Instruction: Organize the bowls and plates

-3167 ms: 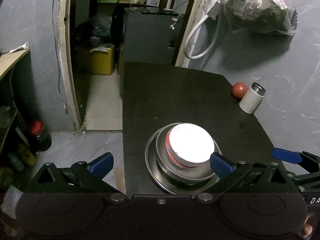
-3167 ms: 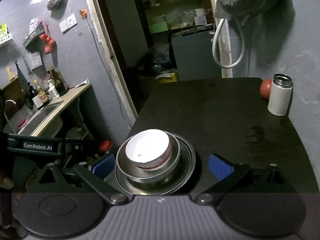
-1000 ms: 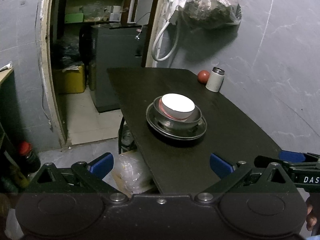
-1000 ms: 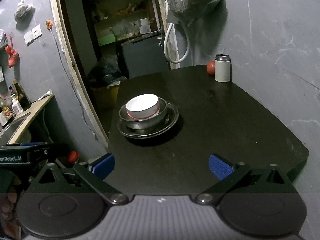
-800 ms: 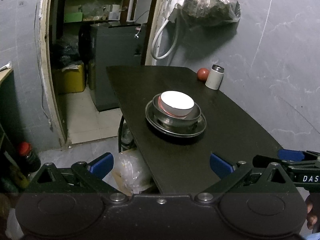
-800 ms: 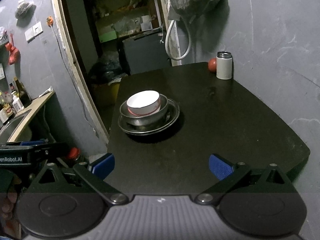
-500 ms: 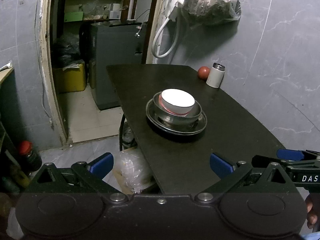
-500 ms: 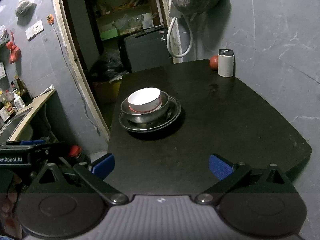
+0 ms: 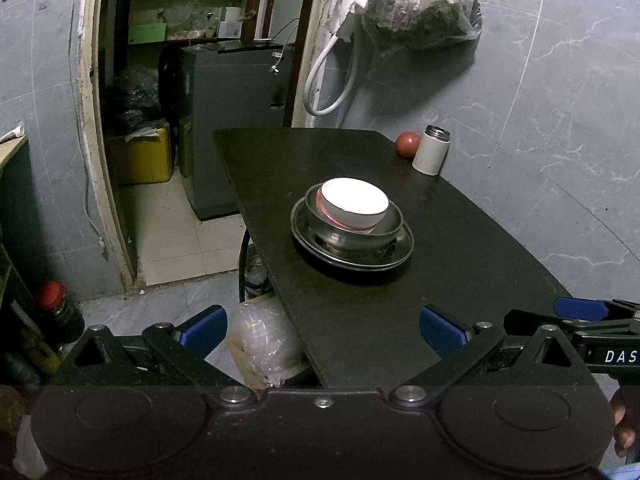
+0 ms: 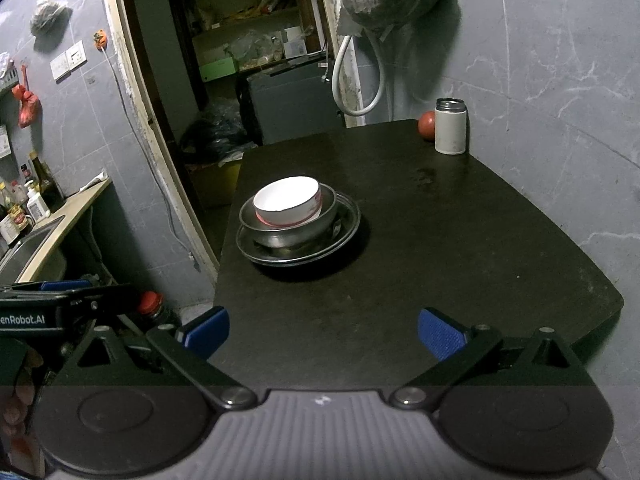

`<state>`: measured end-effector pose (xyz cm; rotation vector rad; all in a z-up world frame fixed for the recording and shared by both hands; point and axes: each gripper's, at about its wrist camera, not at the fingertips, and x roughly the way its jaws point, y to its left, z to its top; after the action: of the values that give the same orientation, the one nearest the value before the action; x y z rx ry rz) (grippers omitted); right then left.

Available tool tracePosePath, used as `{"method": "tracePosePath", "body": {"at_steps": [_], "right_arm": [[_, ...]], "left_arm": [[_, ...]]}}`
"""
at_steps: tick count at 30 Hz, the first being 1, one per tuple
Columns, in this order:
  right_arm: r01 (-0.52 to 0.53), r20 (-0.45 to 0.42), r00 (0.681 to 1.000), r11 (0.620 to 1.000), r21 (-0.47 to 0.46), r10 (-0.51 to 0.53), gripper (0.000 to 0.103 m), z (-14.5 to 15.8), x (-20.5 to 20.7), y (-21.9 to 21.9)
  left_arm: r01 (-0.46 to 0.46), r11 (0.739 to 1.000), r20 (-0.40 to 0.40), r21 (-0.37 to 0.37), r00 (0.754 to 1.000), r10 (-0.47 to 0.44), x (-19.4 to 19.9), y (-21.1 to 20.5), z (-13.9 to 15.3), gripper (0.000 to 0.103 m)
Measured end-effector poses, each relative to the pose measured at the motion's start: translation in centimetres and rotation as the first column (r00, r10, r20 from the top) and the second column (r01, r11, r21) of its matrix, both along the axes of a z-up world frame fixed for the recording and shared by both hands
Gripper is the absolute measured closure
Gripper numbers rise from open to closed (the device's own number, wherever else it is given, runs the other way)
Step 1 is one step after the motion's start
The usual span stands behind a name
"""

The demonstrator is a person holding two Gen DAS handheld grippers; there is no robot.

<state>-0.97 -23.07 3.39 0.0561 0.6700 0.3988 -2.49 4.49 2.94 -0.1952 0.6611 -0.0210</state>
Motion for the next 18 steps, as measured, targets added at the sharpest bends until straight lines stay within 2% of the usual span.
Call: {"method": "tracePosePath", "body": {"at_steps": [18], "right_arm": [[-0.002, 0.001, 1.0, 1.0, 0.001, 0.002, 0.0, 0.06, 0.11, -0.22]], "left_arm": [[0.004, 1.0, -0.004, 0.002, 1.0, -0.004, 0.05, 0.0, -0.05, 0.001]]}}
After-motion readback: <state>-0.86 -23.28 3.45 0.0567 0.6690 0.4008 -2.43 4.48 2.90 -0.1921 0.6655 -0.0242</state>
